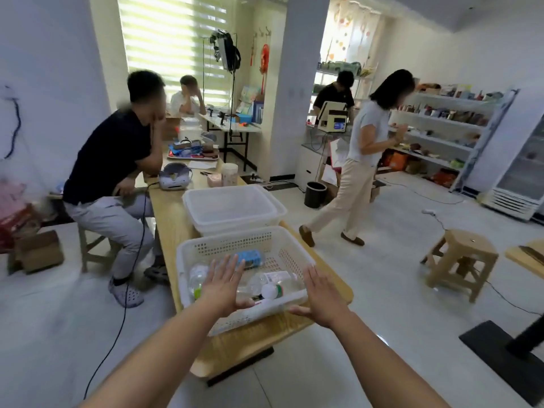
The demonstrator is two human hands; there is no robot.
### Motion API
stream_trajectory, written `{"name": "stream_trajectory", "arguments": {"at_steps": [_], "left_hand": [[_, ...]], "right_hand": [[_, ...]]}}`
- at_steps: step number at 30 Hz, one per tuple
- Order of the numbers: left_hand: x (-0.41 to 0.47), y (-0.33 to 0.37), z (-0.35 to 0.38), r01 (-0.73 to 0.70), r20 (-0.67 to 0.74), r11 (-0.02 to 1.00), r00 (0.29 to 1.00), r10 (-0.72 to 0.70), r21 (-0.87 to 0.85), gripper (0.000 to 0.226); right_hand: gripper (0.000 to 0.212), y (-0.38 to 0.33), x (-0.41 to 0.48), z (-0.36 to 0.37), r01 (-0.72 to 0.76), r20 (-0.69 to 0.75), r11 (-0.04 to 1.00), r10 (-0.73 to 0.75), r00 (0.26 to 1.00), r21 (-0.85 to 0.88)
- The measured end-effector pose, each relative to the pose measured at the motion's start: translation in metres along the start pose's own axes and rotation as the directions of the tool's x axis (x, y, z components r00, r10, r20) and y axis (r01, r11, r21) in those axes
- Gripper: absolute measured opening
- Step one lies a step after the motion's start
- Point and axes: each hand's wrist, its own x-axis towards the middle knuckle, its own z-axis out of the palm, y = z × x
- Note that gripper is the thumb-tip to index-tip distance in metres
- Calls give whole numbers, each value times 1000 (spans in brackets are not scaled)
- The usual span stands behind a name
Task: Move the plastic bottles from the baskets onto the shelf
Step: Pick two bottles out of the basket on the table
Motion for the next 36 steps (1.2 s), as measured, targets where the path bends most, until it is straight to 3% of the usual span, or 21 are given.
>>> {"name": "stream_trajectory", "arguments": {"at_steps": [8,10,21,31,36], "left_hand": [[51,-59,23,94,40,995,995,-94,-16,100],[67,-74,29,90,50,996,995,-89,-9,94],[142,-139,57,26,159,1000,987,-26,3,107],[169,-149,86,-12,239,1000,971,14,-12,103],[185,-152,90,31,289,1000,957,-30,3,101]], "right_hand": [[116,-19,95,19,64,66,998,-64,996,-1],[117,-24,118,23,62,95,998,-62,994,2],[113,-61,220,45,83,146,996,-76,986,-43],[111,-67,267,78,100,266,995,-93,960,-12],[110,-60,298,89,162,306,987,-150,940,-16]]}}
